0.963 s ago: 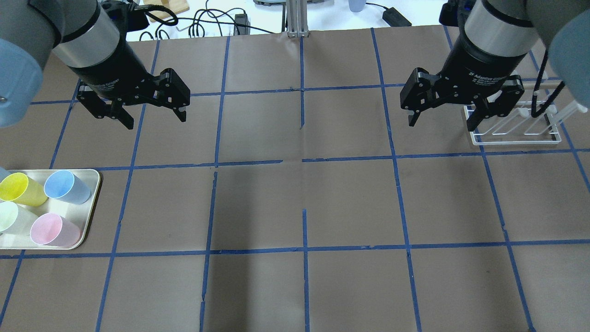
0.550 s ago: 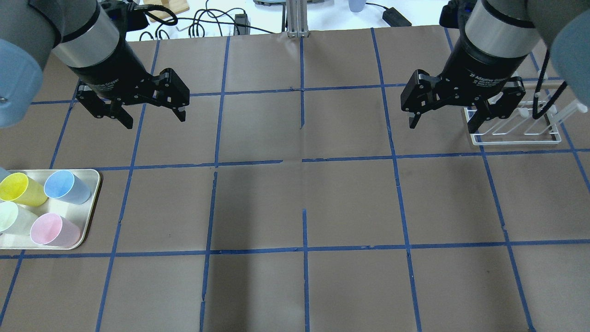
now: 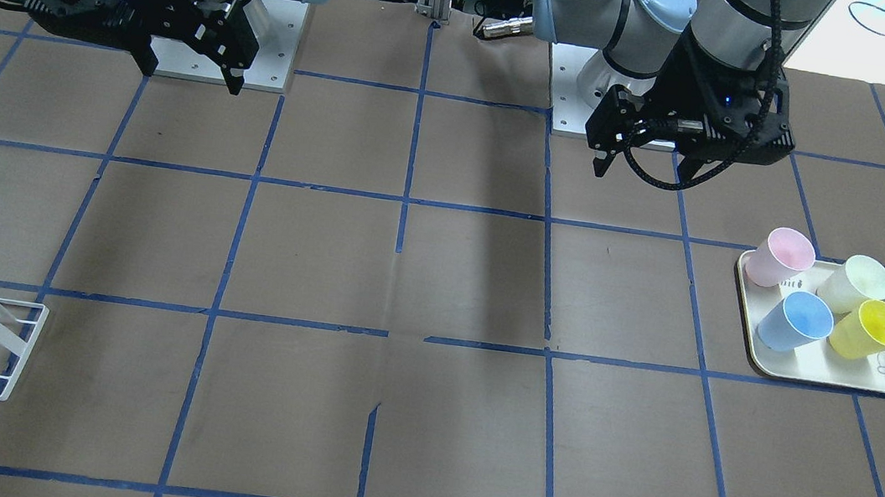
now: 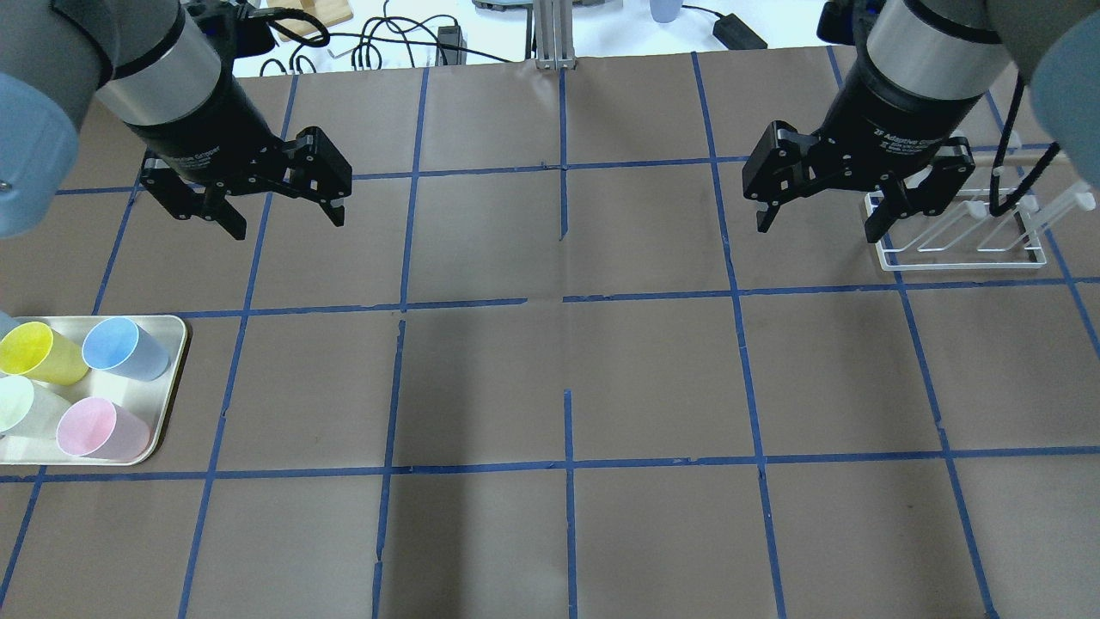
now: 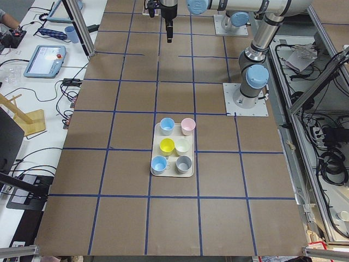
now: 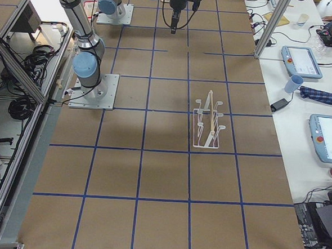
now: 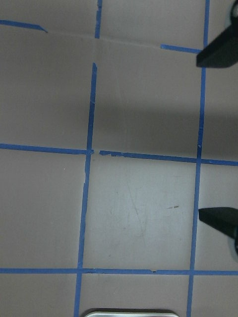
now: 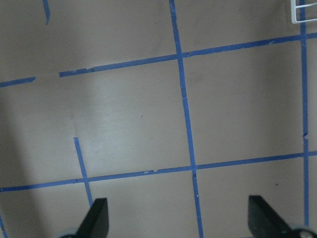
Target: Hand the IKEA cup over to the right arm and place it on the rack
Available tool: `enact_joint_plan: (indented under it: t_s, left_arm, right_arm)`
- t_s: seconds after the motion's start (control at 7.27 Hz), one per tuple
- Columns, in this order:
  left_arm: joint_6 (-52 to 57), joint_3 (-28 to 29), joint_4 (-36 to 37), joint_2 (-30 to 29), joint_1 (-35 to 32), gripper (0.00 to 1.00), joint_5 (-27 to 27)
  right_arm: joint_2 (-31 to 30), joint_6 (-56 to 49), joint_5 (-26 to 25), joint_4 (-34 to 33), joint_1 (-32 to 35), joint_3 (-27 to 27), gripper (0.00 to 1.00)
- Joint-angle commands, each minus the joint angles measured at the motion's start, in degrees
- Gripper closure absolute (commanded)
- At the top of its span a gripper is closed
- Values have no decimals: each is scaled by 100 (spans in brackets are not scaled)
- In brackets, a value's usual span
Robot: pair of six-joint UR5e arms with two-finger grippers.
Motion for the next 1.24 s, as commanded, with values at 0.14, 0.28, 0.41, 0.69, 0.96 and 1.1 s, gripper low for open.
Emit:
enact_joint_plan:
  t_s: [0.14,0.28,0.41,0.69,0.96,1.1]
  left_arm:
    - [0,-2,0,-4,1,0,-5]
    - [61,-28,9,13,36,0,4]
    - [114,-37,9,14,236,0,4]
    - [185,-63,9,31,309,0,-5]
    - [786,-90,148,5,483,0,-5]
    - [1296,-151,402,-47,920,0,-5]
  right_arm:
    - [178,-52,1171,-165,-172,20,0]
    - [196,-52,1837,-366,-181,64,0]
    - [335,-52,2427,-394,-199,64,0]
    - [425,-750,3202,-298,-679,73,0]
    - [398,-834,4509,-332,-963,274,0]
    - [398,-956,4924,-350,-964,441,0]
